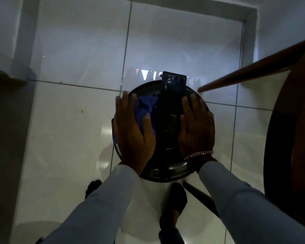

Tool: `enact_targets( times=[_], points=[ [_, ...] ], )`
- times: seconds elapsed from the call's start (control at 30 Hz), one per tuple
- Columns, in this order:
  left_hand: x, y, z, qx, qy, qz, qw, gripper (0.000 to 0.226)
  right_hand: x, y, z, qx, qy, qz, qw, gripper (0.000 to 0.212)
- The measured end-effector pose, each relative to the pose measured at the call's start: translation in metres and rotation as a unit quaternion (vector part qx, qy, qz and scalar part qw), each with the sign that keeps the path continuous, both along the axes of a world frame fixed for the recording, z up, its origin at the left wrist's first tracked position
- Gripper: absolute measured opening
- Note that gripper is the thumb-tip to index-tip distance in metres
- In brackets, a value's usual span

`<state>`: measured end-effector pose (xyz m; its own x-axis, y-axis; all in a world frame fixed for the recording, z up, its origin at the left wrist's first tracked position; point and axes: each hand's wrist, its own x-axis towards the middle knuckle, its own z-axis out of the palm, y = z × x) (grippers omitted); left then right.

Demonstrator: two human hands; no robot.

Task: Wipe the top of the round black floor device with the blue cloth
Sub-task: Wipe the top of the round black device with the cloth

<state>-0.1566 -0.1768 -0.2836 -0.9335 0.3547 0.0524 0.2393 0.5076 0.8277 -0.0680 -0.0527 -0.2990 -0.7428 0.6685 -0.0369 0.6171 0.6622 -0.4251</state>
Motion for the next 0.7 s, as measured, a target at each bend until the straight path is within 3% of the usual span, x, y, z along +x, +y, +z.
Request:
enact_targets(
  times=[0.07,0.17,0.27,0.37,0.43,0.5,0.7],
  points=[
    [-0.008,0.017,0.007,0.012,-0.034,0.049,0.998,0.05,0.001,0.0,0.001,0.006,-0.002,-0.003,1.0,0.048],
    [-0.015,0.031,0.002,-0.142,0.027,-0.07,0.987,0.056,0.0,0.0,0.001,0.004,0.005,-0.004,1.0,0.048],
    [-0.022,0.021,-0.009,-0.277,0.134,-0.254,0.917,0.063,0.0,0.002,-0.002,0.005,0.01,-0.006,1.0,0.048],
    [-0.035,-0.014,-0.016,-0.266,0.226,-0.413,0.841,0.06,0.0,0.001,-0.003,0.001,0.013,-0.004,1.0,0.048],
    [-0.041,-0.032,-0.015,-0.26,0.244,-0.454,0.816,0.06,-0.001,0.001,-0.001,0.0,0.009,-0.006,1.0,0.048],
    [-0.041,-0.032,-0.015,-0.264,0.235,-0.432,0.83,0.063,-0.002,0.001,-0.001,0.004,0.01,-0.009,1.0,0.048],
    [-0.035,0.025,-0.008,-0.262,0.097,-0.201,0.939,0.068,-0.004,0.002,-0.008,0.012,0.008,-0.028,1.0,0.05]
  ],
)
